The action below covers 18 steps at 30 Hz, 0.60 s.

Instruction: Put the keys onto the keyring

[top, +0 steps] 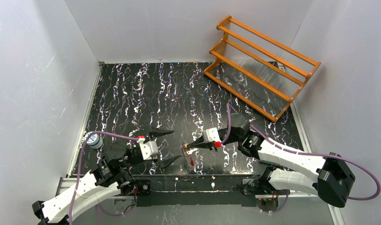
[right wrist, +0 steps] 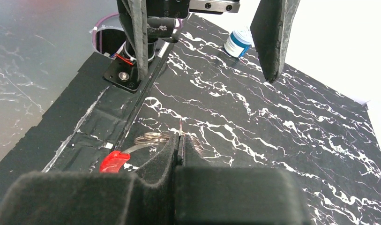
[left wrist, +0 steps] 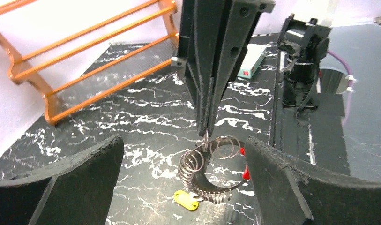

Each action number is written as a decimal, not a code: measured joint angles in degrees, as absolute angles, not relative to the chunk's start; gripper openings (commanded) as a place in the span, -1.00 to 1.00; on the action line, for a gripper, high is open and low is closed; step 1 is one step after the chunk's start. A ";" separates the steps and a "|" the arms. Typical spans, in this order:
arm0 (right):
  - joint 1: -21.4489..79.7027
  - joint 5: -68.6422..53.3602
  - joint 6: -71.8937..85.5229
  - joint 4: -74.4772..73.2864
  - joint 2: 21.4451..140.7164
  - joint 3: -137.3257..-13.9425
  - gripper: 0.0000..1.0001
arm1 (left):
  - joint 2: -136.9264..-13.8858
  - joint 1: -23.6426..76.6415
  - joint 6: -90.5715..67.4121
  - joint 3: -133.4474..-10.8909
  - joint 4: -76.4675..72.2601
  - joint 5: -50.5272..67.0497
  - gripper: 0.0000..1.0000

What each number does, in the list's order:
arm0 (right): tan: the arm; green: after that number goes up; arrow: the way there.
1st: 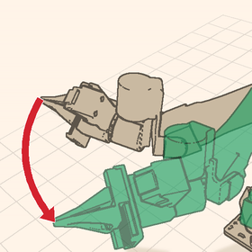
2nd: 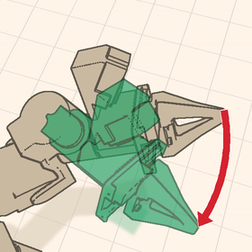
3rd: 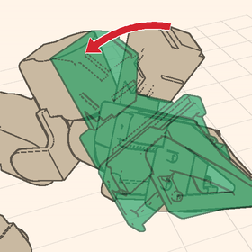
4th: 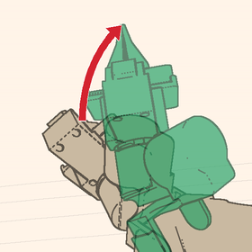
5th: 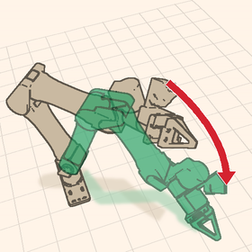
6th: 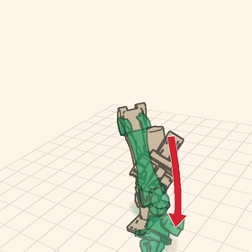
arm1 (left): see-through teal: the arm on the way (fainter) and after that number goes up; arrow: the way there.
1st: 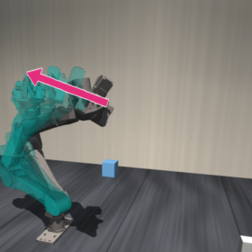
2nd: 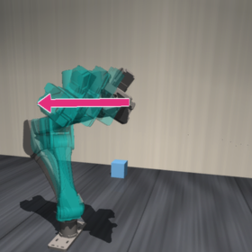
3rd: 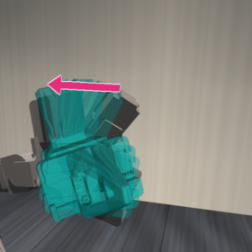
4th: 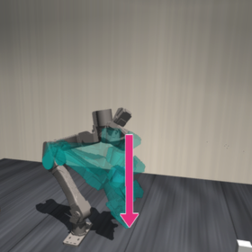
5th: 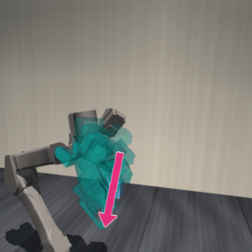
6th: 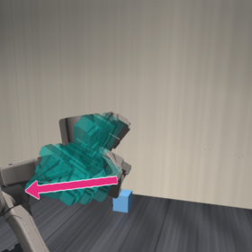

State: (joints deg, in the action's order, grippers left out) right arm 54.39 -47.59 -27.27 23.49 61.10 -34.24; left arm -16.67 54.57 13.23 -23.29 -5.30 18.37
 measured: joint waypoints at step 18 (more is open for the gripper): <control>54.39 -44.77 -27.18 19.31 62.30 -35.90 -0.97 | -28.69 54.57 11.44 -23.31 -6.00 19.44 -0.62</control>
State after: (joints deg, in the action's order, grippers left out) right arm 54.39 -44.77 -27.18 19.31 62.30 -35.90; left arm -28.69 54.57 11.44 -23.31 -6.00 19.44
